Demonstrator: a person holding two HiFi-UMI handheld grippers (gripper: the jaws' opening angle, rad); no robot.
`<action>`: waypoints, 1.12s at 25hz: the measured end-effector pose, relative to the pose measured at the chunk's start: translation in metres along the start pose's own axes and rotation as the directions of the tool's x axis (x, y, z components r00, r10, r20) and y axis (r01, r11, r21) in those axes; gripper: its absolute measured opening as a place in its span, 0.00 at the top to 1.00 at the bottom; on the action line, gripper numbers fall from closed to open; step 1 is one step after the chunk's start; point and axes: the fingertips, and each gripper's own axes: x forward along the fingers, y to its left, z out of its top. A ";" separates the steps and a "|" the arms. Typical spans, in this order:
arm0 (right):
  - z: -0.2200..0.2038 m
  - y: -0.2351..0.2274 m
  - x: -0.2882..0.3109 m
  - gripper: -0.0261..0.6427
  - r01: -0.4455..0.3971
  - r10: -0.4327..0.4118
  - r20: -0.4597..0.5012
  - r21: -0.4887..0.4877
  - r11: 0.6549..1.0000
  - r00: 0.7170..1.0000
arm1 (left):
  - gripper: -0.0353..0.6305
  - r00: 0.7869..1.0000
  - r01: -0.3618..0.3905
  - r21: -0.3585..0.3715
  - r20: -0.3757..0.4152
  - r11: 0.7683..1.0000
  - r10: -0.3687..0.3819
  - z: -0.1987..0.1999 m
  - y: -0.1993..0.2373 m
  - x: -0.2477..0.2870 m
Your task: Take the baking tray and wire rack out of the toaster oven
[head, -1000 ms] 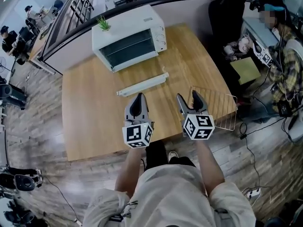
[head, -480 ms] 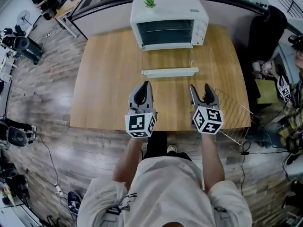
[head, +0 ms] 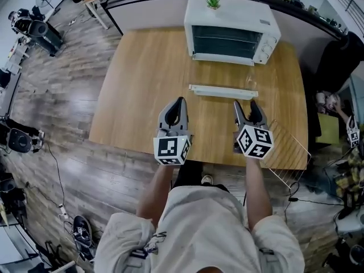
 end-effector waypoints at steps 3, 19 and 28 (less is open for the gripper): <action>0.005 0.001 0.012 0.51 0.000 0.000 0.000 0.010 1.000 1.000 | 0.92 1.000 0.002 0.001 0.002 1.000 -0.002 0.001 0.005 0.006; 0.012 -0.005 0.089 0.51 0.030 -0.029 -0.032 0.041 0.999 0.999 | 0.92 0.997 0.053 -0.006 -0.048 0.999 -0.054 -0.022 0.037 0.080; 0.020 -0.015 0.136 0.51 0.044 -0.042 -0.034 0.056 0.997 0.999 | 0.93 0.991 0.115 -0.019 -0.064 0.993 -0.116 -0.032 0.048 0.125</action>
